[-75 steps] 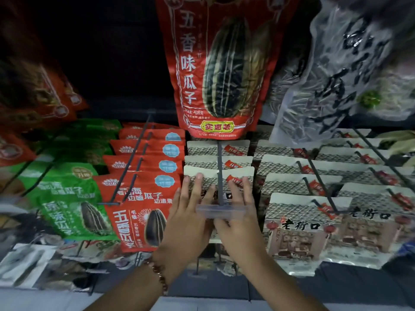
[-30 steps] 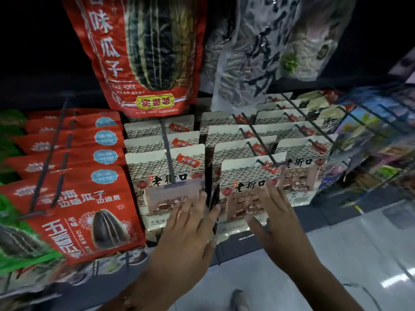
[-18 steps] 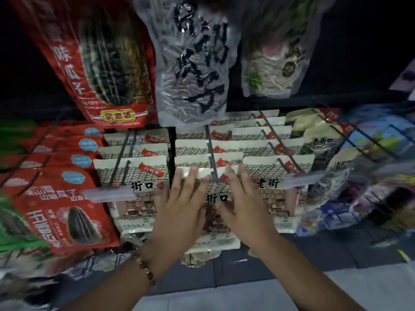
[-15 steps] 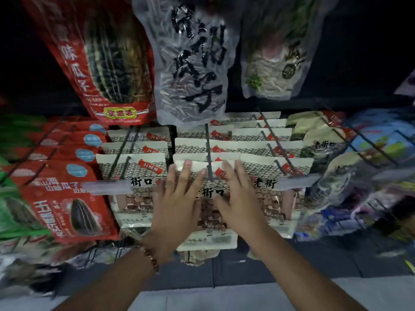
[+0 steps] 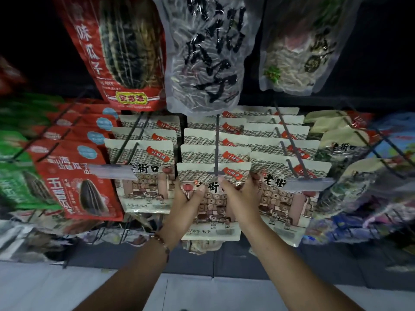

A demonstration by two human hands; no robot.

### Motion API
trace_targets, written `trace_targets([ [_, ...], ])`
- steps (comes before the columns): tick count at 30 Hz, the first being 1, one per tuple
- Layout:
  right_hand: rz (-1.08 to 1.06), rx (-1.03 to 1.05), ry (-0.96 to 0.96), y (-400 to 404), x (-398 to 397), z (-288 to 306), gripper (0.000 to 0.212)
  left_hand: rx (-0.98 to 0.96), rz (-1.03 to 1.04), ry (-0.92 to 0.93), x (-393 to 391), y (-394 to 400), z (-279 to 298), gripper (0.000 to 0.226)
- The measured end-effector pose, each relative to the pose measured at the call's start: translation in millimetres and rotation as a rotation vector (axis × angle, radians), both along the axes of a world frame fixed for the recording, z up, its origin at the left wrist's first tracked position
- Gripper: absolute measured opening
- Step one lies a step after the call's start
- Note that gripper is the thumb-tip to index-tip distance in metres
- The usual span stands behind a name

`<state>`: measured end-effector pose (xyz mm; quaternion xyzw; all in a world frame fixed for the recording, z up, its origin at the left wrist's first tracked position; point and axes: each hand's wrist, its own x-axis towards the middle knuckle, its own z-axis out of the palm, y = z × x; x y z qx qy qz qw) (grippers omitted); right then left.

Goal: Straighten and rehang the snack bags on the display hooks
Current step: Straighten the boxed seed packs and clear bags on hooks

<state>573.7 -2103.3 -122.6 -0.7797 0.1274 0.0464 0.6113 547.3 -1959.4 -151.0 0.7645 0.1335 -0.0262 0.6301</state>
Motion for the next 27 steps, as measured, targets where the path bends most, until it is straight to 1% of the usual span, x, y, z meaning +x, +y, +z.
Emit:
trace_targets([
  [2, -0.019, 0.051, 0.057, 1, -1, 1, 0.102, -0.011, 0.0, -0.022, 2, 2, -4, 0.095],
  [3, -0.013, 0.067, 0.057, 0, -3, 0, 0.098, -0.014, 0.002, -0.035, 1, 3, -8, 0.085],
  [5, 0.016, 0.095, 0.024, -3, -5, -2, 0.088, 0.001, 0.005, -0.055, -1, 3, -11, 0.045],
  [6, 0.03, 0.095, 0.035, -3, -5, -1, 0.089, 0.011, 0.005, -0.053, -1, 2, -11, 0.034],
  [7, 0.044, 0.082, 0.069, -2, -3, 0, 0.092, 0.019, 0.005, -0.044, 0, 2, -10, 0.031],
  [8, 0.056, 0.063, 0.106, -1, 1, 1, 0.095, 0.019, -0.001, -0.05, 3, 3, -10, 0.034],
  [10, 0.096, -0.021, 0.16, -1, 6, 7, 0.097, 0.057, -0.004, -0.06, 8, 6, -8, 0.057],
  [11, 0.124, -0.092, 0.163, -2, 7, 10, 0.098, 0.094, -0.012, -0.059, 9, 8, -6, 0.06],
  [13, 0.201, -0.24, 0.204, -9, 5, 21, 0.095, 0.171, -0.067, -0.026, 5, 13, 4, 0.055],
  [14, 0.244, -0.298, 0.239, -12, 3, 25, 0.093, 0.229, -0.106, 0.029, 2, 17, 8, 0.062],
  [15, 0.288, -0.357, 0.277, -16, 1, 29, 0.09, 0.311, -0.151, 0.099, -3, 21, 14, 0.073],
  [16, 0.324, -0.43, 0.297, -20, 0, 31, 0.086, 0.423, -0.212, 0.164, -6, 27, 19, 0.078],
  [17, 0.35, -0.509, 0.291, -22, -1, 34, 0.083, 0.565, -0.262, 0.197, -9, 32, 24, 0.076],
  [18, 0.356, -0.605, 0.276, -23, -2, 35, 0.079, 0.727, -0.3, 0.194, -10, 36, 30, 0.069],
  [20, 0.338, -0.818, 0.244, -23, -5, 39, 0.069, 1.011, -0.326, 0.132, -15, 41, 42, 0.059],
  [21, 0.336, -0.917, 0.21, -22, -8, 41, 0.068, 1.097, -0.311, 0.067, -17, 44, 44, 0.051],
  [23, 0.305, -1.026, 0.136, -23, -14, 42, 0.064, 1.156, -0.268, -0.153, -24, 52, 40, 0.031],
  [24, 0.271, -1.045, 0.091, -23, -17, 40, 0.058, 1.141, -0.255, -0.257, -29, 57, 35, 0.028],
  [25, 0.231, -1.049, 0.045, -23, -23, 38, 0.05, 1.11, -0.252, -0.322, -34, 62, 29, 0.04],
  [26, 0.201, -1.048, -0.002, -24, -29, 36, 0.044, 1.081, -0.265, -0.358, -38, 66, 22, 0.056],
  [27, 0.183, -1.037, -0.043, -24, -36, 34, 0.045, 1.065, -0.278, -0.384, -44, 69, 15, 0.068],
])
